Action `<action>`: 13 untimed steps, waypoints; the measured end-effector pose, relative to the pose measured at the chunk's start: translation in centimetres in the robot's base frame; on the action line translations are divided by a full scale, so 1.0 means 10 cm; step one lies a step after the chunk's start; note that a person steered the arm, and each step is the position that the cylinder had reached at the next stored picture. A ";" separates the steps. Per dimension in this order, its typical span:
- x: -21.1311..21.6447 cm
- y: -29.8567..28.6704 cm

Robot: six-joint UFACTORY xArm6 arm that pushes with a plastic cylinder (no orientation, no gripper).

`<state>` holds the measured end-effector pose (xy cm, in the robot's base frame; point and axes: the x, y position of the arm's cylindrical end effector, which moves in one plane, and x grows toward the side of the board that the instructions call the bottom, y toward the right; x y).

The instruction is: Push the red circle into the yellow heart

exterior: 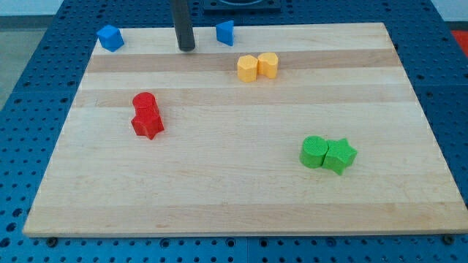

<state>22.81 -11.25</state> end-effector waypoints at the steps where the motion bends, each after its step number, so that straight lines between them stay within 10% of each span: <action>1: -0.37 0.11; 6: -0.35 0.55; 10: 0.86 -0.66; 13: 0.96 -1.93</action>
<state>32.43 -30.51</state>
